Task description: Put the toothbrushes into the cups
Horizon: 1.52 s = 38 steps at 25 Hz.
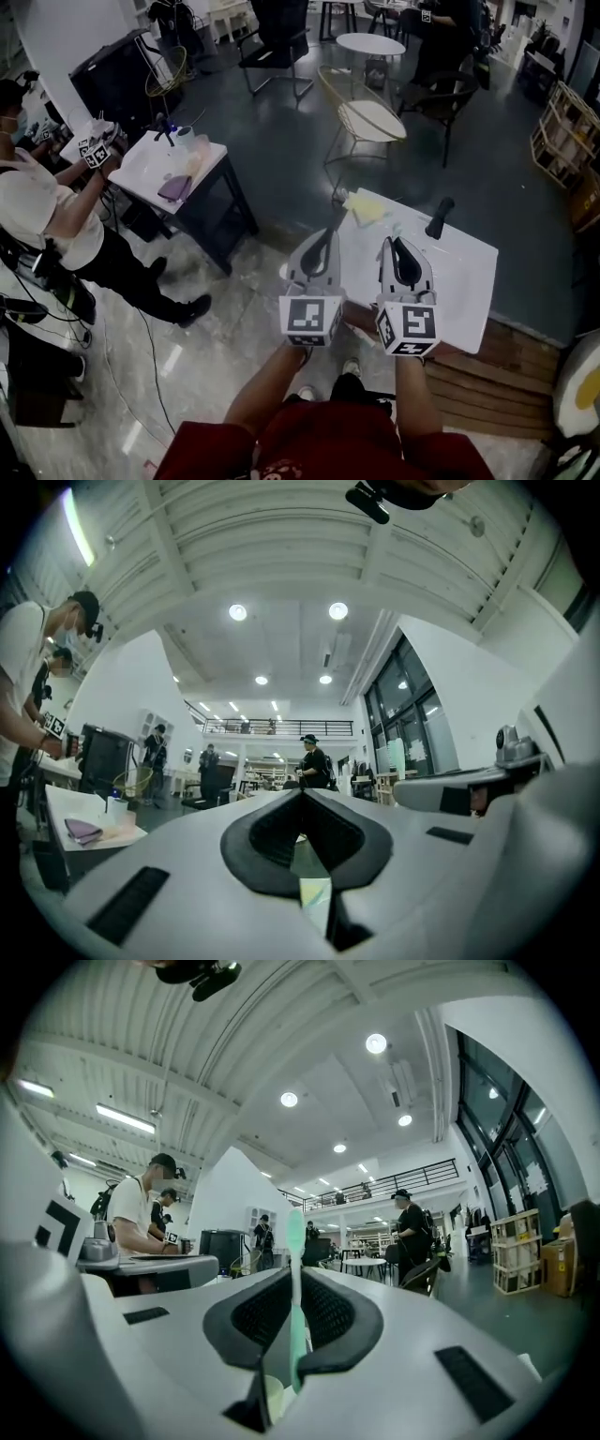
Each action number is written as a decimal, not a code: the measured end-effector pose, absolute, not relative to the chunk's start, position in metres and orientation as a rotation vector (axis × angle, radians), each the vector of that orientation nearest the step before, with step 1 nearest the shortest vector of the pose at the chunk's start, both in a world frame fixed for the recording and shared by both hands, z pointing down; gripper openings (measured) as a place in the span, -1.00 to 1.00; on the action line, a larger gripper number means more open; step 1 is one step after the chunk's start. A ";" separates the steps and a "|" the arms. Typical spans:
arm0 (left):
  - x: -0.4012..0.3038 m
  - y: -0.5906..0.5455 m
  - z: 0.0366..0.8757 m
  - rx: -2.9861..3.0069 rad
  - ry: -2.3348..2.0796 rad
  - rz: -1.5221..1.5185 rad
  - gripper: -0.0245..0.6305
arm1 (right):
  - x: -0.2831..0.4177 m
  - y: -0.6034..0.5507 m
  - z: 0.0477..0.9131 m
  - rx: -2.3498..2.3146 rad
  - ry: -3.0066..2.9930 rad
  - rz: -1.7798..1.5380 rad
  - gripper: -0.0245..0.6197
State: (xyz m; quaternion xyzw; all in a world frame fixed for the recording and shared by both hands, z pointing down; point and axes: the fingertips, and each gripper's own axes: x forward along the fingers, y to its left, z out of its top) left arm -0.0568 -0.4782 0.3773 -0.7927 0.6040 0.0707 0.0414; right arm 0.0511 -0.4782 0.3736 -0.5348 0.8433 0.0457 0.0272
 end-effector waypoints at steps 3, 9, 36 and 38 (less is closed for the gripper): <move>-0.057 -0.491 0.377 -2.364 1.910 0.168 -0.84 | 0.053 -0.494 0.372 -1.577 2.639 0.116 -0.77; -0.072 -0.507 0.387 -2.270 2.035 0.151 -0.84 | 0.036 -0.521 0.383 -1.433 2.723 0.087 -0.77; -0.123 -0.526 0.455 -2.113 2.336 0.133 -0.84 | -0.042 -0.571 0.471 -1.146 2.970 -0.102 -0.77; -0.123 -0.528 0.462 -2.114 2.346 0.120 -0.84 | -0.043 -0.573 0.482 -1.147 2.981 -0.125 -0.77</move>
